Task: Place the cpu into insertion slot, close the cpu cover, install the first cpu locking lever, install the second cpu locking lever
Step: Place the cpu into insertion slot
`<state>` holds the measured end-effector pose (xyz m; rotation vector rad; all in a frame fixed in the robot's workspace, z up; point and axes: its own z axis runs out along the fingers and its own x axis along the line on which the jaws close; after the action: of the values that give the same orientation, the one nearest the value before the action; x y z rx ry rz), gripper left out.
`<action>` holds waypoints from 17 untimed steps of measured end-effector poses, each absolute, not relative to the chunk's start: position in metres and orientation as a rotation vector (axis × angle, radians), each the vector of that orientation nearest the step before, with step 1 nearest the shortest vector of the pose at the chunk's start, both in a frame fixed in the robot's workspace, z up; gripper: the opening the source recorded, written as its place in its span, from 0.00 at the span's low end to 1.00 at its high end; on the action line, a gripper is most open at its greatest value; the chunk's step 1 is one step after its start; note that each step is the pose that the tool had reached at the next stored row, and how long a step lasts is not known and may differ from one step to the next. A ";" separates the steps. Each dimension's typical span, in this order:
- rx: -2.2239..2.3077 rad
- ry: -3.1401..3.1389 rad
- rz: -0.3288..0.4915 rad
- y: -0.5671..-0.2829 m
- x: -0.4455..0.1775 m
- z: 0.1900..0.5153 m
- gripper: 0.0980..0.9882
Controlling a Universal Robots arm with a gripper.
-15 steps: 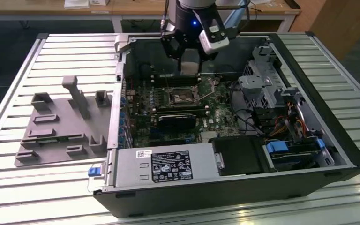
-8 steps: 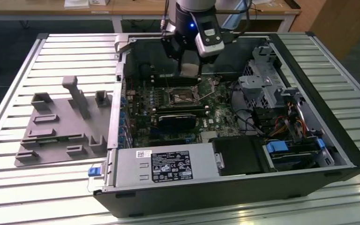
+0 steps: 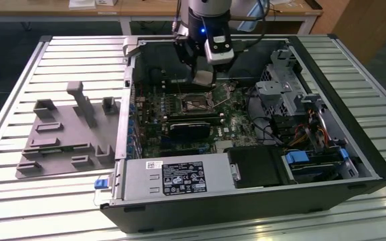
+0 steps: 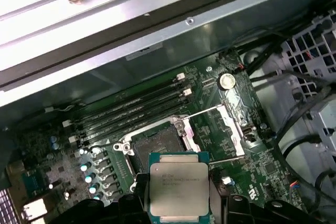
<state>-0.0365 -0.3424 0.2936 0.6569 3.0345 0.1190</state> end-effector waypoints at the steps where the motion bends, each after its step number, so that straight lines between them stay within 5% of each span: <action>1: 0.676 3.030 0.119 -0.342 -0.037 0.293 0.49; 17: 0.955 2.947 0.113 -0.342 -0.043 0.279 0.49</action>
<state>-0.0428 -0.3424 0.2788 0.9547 2.9467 0.1128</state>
